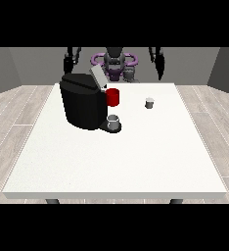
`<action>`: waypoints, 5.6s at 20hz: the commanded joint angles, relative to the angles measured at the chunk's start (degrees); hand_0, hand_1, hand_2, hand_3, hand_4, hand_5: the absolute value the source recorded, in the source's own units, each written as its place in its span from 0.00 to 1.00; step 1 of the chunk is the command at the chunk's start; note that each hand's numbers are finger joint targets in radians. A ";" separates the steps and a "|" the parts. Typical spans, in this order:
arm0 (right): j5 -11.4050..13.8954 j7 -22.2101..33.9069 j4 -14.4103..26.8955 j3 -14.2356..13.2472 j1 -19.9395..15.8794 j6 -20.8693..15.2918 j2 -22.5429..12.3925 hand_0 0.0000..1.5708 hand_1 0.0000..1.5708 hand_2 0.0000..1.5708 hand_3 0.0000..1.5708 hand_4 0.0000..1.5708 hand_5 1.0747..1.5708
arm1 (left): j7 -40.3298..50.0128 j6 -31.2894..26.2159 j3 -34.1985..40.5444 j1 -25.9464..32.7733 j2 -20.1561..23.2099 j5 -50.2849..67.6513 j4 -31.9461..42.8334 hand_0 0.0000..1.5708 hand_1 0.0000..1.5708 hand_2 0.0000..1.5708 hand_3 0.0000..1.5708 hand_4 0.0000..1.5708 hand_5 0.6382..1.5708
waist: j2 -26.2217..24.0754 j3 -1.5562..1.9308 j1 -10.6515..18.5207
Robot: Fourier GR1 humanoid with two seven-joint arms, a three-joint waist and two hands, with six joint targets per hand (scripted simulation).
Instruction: Insert the coffee pod into the coffee machine and close the lid
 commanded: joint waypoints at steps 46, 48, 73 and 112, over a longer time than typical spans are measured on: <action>11.16 0.84 12.53 3.97 -13.50 -8.99 4.46 0.00 0.00 0.00 0.00 0.00 1.00 | -12.33 2.08 -4.50 -29.30 16.83 -41.90 38.47 0.68 0.68 0.72 0.59 0.30 1.00 | 11.60 -2.13 -8.87; 11.21 -0.64 14.99 5.42 -12.22 -10.66 5.78 0.00 0.00 0.00 0.00 0.00 1.00 | -11.55 -0.61 -6.50 -29.22 17.93 -44.13 38.56 0.60 0.60 0.66 0.55 0.27 1.00 | 9.95 -2.11 -7.42; 11.99 -1.87 23.96 1.73 -12.59 -11.95 3.62 0.00 0.00 0.00 0.00 0.00 1.00 | -17.03 -12.24 -2.73 -38.50 15.62 -46.49 46.56 0.92 0.92 0.91 0.86 0.33 1.00 | 3.90 -2.10 -5.48; 8.78 -1.12 17.19 -0.99 -23.03 -8.75 0.43 0.00 0.00 0.00 0.00 0.00 1.00 | -4.87 -25.48 8.08 -69.24 20.35 -43.96 47.73 0.82 0.82 0.84 0.80 0.30 1.00 | 13.83 -2.09 -17.15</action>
